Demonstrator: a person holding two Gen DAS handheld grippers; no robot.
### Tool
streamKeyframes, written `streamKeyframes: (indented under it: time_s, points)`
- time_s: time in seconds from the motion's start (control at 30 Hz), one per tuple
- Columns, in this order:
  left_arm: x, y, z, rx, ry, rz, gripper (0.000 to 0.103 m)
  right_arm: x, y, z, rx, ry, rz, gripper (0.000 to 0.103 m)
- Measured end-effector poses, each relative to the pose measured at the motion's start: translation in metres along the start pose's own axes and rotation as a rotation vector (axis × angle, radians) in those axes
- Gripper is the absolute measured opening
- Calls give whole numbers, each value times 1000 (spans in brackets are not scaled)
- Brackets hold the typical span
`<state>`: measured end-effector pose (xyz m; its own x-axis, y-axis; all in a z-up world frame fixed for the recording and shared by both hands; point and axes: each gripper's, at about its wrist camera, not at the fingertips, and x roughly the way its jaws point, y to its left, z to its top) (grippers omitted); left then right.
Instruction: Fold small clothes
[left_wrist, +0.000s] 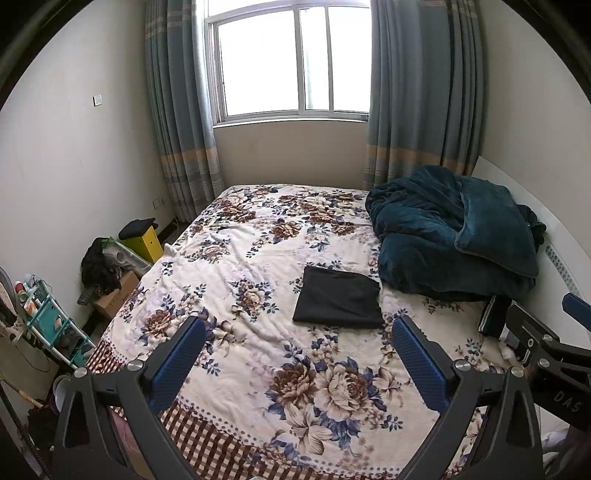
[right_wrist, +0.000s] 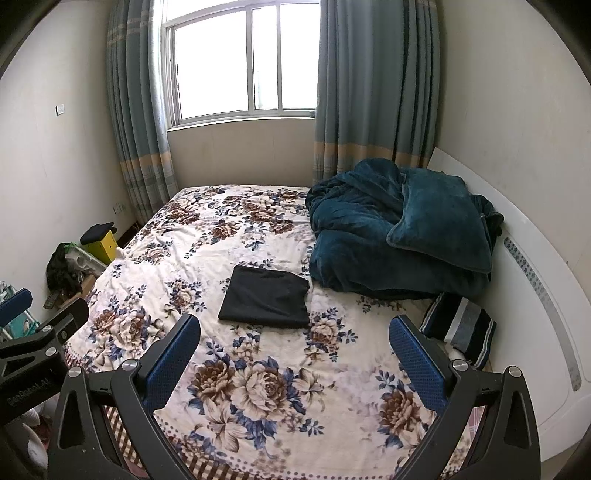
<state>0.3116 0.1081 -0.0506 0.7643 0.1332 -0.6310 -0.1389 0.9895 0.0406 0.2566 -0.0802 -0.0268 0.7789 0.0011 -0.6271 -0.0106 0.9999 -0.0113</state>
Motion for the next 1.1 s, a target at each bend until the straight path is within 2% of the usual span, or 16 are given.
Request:
streamKeyframes:
  time_s: [1.1]
  points:
    - [11, -1, -6, 7, 8, 19, 103, 3, -4, -8, -7, 16, 18, 103]
